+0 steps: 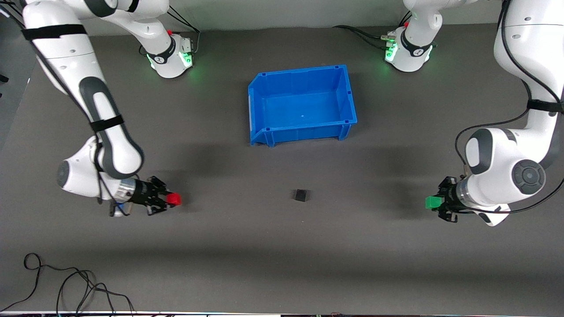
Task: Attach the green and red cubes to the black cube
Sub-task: 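Carry the red cube and the green cube toward the black cube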
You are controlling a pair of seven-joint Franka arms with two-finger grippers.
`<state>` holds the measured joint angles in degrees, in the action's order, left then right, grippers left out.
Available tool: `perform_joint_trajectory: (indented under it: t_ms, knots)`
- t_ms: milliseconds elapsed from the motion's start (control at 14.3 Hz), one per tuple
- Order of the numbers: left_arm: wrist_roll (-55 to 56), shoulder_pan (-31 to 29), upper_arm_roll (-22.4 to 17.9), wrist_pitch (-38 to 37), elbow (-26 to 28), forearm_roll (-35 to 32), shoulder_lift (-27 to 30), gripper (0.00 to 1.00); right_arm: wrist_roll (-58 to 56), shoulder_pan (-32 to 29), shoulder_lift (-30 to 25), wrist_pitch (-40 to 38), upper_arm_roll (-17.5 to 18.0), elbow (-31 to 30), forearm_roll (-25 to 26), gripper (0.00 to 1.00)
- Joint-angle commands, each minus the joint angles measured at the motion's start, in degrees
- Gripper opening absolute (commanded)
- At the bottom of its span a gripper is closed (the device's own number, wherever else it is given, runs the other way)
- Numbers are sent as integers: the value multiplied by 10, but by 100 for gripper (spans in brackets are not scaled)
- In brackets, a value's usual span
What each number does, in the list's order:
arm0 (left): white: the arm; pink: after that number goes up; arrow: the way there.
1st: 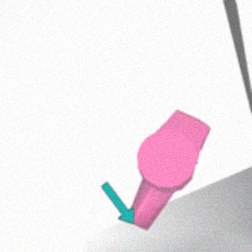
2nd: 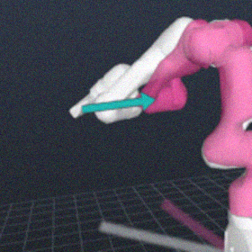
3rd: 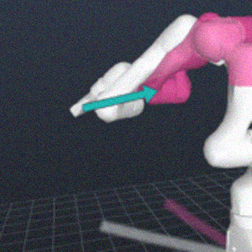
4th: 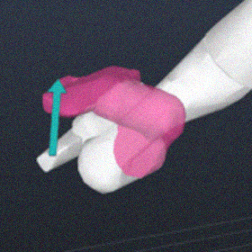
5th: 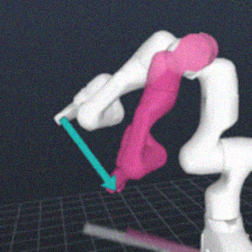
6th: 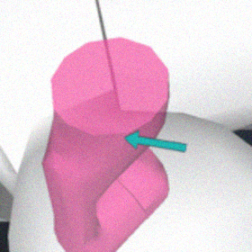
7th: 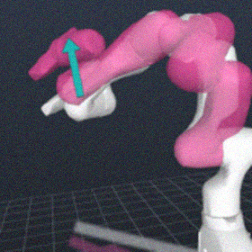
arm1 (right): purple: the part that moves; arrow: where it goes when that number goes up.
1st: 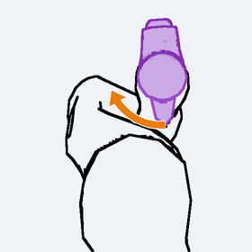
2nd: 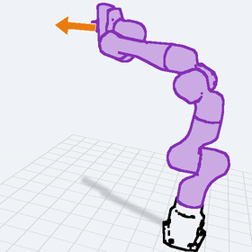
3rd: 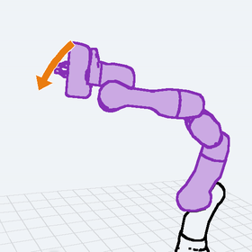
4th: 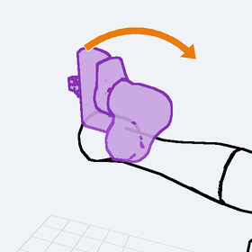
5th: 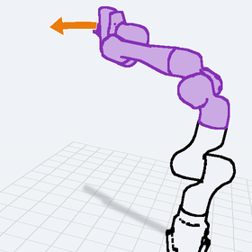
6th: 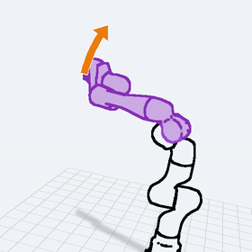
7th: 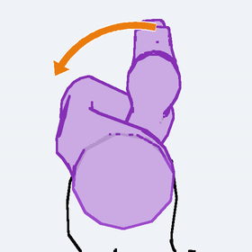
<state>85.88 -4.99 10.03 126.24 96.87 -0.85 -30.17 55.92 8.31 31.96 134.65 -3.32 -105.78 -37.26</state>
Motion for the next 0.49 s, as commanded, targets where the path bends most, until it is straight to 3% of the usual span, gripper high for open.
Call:
perform_joint_trajectory:
  t_ms: [0,210,420]
  knots:
    - [94,44,-4,-10,-34,2,-20,0,87,63,8,-6,-7,35,-11,20]
    - [166,97,-4,-2,-74,2,-63,0,167,120,24,-2,-7,66,-11,20]
    - [233,139,-5,8,-68,2,-83,0,239,167,58,16,-7,110,-11,19]
